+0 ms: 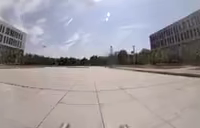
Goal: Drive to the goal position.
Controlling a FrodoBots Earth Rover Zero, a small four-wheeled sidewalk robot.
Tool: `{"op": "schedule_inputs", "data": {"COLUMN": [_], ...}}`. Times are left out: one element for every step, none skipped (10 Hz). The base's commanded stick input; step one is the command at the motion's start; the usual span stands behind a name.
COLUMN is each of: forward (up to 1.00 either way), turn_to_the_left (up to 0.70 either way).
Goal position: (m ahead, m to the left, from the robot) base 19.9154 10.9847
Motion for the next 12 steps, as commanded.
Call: {"op": "schedule_inputs", "data": {"forward": [0.7, 0.7, 0.7, 0.7, 0.7, 0.7, 0.7, 0.7, 0.7, 0.7, 0.7, 0.7], "turn_to_the_left": [0.11, 0.35, 0.35, 0.21, 0.0, 0.0, 0.0, 0.0, 0.0, 0.0, 0.0, 0.0]}}
